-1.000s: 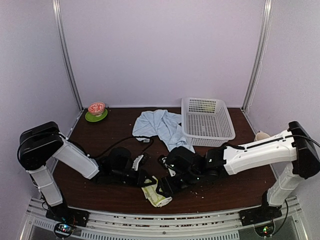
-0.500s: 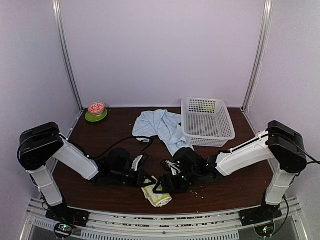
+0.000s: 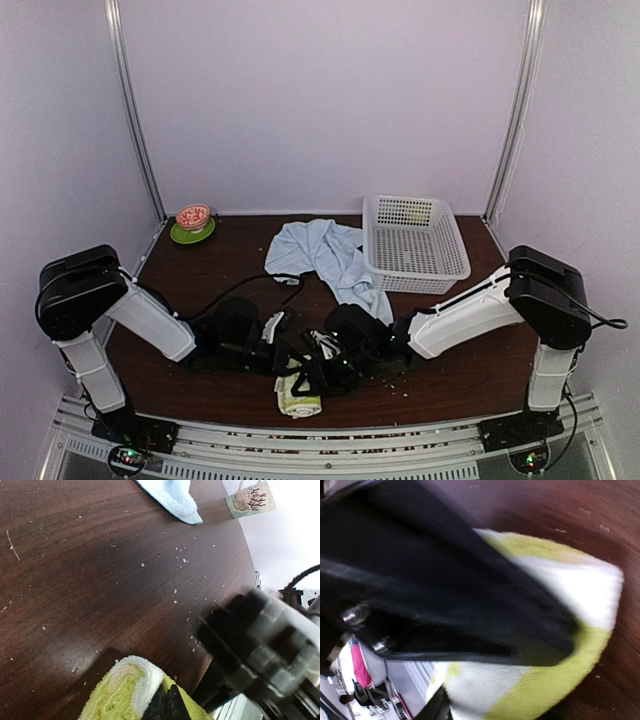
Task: Roll the towels
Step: Roll the towel at the center of the board.
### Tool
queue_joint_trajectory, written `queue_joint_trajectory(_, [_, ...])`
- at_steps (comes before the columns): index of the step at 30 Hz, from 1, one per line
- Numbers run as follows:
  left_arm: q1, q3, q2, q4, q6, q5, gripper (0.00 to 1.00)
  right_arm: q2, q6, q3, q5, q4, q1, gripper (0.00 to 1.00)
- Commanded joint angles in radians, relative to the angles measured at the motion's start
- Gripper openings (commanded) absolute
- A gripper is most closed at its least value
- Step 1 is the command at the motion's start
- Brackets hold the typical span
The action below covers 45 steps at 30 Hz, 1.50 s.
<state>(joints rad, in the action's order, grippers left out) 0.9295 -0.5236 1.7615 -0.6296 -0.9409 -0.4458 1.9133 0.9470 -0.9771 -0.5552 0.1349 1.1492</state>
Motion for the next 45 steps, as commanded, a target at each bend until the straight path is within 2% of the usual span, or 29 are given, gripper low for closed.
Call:
queue_joint_trajectory(1, [0.007,0.044,0.052,0.163,-0.003,0.05,0.0,0.084,0.007,0.015,0.061,-0.194,0.021,0.38])
queue_joint_trajectory(7, [0.008,0.046,0.02,0.189,0.004,0.052,0.0,0.077,-0.005,-0.008,0.126,-0.26,0.022,0.16])
queue_joint_trajectory(10, [0.006,0.034,-0.023,0.242,0.022,0.066,0.0,0.047,-0.042,-0.032,0.203,-0.338,0.023,0.02])
queue_joint_trajectory(11, [0.006,0.024,-0.039,0.27,0.033,0.074,0.0,0.037,-0.059,-0.042,0.235,-0.374,0.023,0.0])
queue_joint_trajectory(16, [-0.001,-0.048,-0.094,0.367,0.073,0.1,0.0,-0.003,-0.19,-0.096,0.379,-0.56,0.022,0.0])
queue_joint_trajectory(21, [-0.005,-0.156,-0.135,0.455,0.106,0.112,0.17,-0.041,-0.374,-0.158,0.586,-0.783,0.017,0.0])
queue_joint_trajectory(26, [-0.008,-0.234,-0.14,0.495,0.124,0.121,0.2,-0.038,-0.485,-0.198,0.713,-0.923,0.015,0.0])
queue_joint_trajectory(40, [-0.012,-0.413,0.013,0.418,0.118,0.027,0.2,-0.015,-0.508,-0.244,0.725,-0.891,0.024,0.0])
queue_joint_trajectory(45, [-0.012,-0.438,0.109,0.309,0.059,-0.056,0.16,-0.013,-0.511,-0.246,0.716,-0.884,0.025,0.0])
